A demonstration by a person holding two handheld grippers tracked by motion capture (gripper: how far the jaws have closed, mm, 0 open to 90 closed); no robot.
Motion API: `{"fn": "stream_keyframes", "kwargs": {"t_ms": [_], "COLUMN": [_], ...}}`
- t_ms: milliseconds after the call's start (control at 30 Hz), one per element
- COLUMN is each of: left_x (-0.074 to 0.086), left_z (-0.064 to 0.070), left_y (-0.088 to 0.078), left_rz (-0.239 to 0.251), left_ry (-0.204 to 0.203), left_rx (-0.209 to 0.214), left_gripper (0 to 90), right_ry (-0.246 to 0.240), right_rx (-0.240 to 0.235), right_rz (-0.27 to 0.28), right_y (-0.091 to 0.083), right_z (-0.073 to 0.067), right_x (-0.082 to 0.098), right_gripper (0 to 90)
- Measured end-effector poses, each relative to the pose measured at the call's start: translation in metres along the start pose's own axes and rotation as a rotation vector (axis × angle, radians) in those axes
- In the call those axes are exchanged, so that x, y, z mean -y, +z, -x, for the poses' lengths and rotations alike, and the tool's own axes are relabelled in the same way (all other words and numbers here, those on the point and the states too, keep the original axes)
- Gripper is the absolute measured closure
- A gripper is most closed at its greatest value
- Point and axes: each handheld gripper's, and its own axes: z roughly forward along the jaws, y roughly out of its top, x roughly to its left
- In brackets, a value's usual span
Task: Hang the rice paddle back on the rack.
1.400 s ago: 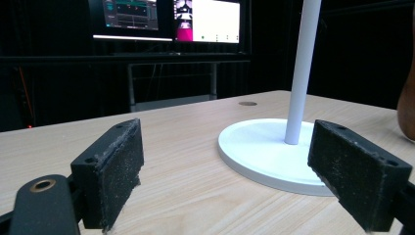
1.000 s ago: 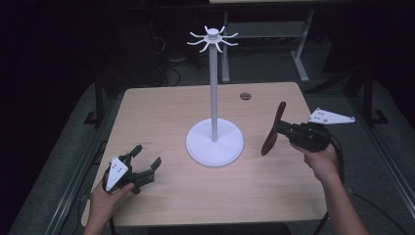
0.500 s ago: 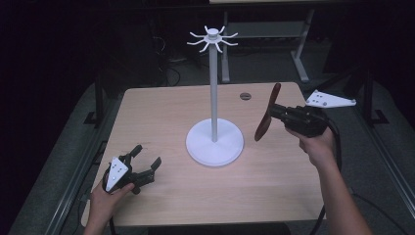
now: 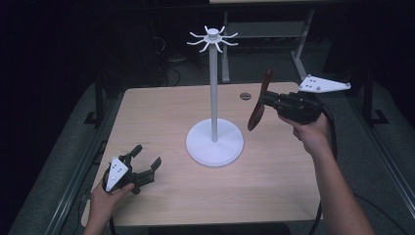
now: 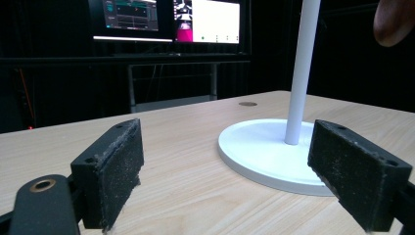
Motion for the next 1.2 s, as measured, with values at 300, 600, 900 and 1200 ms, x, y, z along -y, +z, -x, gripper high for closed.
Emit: {"fn": "stream_keyframes", "kwargs": {"t_ms": [300, 600, 900, 1200], "left_x": [0.0, 0.0, 0.0, 0.0], "left_z": [0.0, 0.0, 0.0, 0.0], "left_y": [0.0, 0.0, 0.0, 0.001], "left_rz": [0.003, 0.004, 0.004, 0.007], "left_ry": [-0.003, -0.003, -0.005, -0.005], "left_rx": [0.0, 0.0, 0.0, 0.002], "left_gripper": [12.9, 12.9, 12.9, 12.9], "right_ry": [-0.024, -0.054, -0.082, -0.092], "right_rx": [-0.013, -0.031, -0.053, -0.063], "right_rz": [0.014, 0.024, 0.029, 0.019], "right_y": [0.006, 0.015, 0.031, 0.044], "right_z": [-0.005, -0.01, -0.017, -0.021], "right_x": [-0.018, -0.043, -0.067, -0.074], "right_gripper": [78.2, 78.2, 78.2, 78.1]}}
